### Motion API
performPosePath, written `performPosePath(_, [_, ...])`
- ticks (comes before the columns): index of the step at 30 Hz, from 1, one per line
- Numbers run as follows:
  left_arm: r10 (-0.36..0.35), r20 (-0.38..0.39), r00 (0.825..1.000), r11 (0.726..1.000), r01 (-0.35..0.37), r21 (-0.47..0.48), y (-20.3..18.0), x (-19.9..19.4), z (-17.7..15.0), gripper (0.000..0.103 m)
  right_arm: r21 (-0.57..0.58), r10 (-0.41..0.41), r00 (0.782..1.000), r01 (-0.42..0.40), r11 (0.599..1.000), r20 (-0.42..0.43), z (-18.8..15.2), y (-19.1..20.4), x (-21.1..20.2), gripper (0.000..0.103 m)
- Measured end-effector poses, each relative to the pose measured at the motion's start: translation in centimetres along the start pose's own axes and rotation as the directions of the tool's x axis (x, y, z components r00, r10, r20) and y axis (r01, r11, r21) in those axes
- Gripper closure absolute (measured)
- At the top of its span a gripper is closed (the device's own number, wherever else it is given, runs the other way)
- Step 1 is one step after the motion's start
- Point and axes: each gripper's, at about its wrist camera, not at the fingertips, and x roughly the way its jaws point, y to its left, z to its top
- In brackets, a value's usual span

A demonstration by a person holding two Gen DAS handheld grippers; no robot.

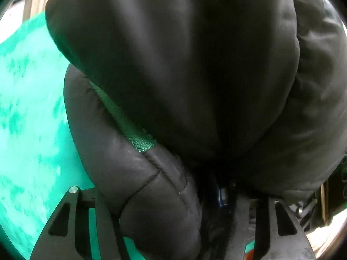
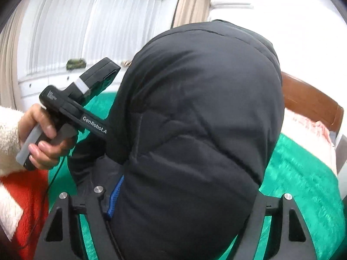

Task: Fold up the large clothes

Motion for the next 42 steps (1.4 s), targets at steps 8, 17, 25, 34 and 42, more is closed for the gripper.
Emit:
performPosePath(8, [0.074,0.093,0.993,0.994,-0.08,0.07,-5.5,5.1,11.5,0.02,0.374,0.056,0.997,-0.034,0.927,-0.048,2.6,-17.9,4.0,0.01])
performPosePath(17, [0.236,-0.136,0.962,0.971,-0.24,-0.009,-1.8,17.0,8.4,0.008,0.418,-0.091,0.932,0.243,0.875,-0.352,-5.9,-22.2,6.3,0.0])
performPosePath(25, [0.393,0.202,0.897,0.877,-0.431,0.211,-9.7,6.8,4.3,0.001,0.358,-0.297,0.93,0.358,0.862,-0.214,-4.0,-14.5,-3.3,0.0])
performPosePath(34, [0.434,0.386,0.814,0.82,-0.534,0.206,-13.9,-0.5,0.0,0.0,0.332,-0.54,0.837,0.537,0.776,-0.092,-3.4,-10.8,-13.1,0.0])
performPosePath(42, [0.473,0.511,0.717,0.743,-0.637,0.206,-17.9,-3.3,-5.1,0.0,0.312,-0.574,0.812,0.575,0.756,-0.107,-3.1,-8.4,-17.0,0.0])
